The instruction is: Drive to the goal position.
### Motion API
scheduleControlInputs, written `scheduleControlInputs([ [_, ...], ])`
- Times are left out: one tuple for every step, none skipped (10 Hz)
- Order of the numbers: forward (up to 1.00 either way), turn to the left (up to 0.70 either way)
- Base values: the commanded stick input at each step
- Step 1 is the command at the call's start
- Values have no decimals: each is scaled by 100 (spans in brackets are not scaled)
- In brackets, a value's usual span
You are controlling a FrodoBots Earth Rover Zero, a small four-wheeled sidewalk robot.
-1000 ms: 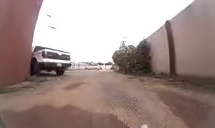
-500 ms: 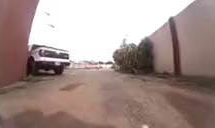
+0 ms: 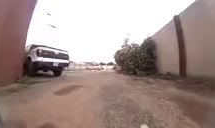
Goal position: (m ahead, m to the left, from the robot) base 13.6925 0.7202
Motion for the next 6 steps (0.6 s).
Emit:
scheduleControlInputs([
  [70,0],
  [70,0],
  [70,0],
  [70,0],
  [70,0],
  [70,0],
])
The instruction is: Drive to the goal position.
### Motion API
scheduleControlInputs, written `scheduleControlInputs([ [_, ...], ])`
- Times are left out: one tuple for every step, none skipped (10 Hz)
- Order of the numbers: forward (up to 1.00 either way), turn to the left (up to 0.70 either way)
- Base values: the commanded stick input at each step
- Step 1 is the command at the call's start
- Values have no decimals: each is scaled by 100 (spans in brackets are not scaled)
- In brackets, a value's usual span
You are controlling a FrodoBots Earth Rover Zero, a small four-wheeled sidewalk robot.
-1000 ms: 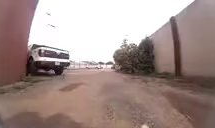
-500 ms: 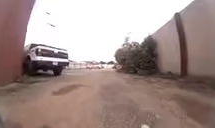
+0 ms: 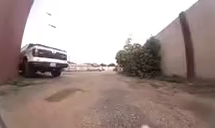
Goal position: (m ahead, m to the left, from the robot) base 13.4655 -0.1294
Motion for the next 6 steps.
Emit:
scheduleControlInputs([
  [70,0],
  [70,0],
  [70,0],
  [70,0],
  [70,0],
  [70,0],
])
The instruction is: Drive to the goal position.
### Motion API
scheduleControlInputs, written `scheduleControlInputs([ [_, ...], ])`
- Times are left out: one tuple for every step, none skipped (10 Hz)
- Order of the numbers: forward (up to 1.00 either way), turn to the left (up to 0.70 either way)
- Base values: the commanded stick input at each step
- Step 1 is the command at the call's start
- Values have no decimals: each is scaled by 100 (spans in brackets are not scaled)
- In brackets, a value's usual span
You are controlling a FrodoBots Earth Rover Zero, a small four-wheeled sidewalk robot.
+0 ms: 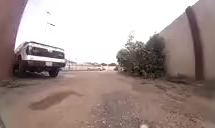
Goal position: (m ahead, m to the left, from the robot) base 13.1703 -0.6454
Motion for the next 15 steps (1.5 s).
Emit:
scheduleControlInputs([
  [70,0],
  [70,0],
  [70,0],
  [70,0],
  [70,0],
  [70,0],
  [70,0],
  [70,0],
  [70,0],
  [70,0],
  [70,0],
  [70,0],
  [70,0],
  [70,0],
  [70,0],
])
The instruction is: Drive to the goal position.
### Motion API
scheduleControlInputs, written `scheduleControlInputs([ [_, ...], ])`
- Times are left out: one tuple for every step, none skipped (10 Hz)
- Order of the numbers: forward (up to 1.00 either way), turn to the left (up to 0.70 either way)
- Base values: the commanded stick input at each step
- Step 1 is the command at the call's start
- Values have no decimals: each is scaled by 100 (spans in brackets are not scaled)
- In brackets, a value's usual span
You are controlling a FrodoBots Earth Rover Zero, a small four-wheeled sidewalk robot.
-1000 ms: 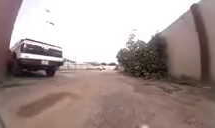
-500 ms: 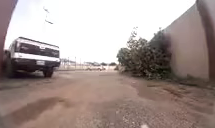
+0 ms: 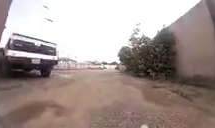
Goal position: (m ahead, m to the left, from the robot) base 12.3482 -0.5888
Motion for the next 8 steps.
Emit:
scheduleControlInputs([
  [70,0],
  [70,0],
  [70,0],
  [70,0],
  [70,0],
  [70,0],
  [70,0],
  [70,0],
])
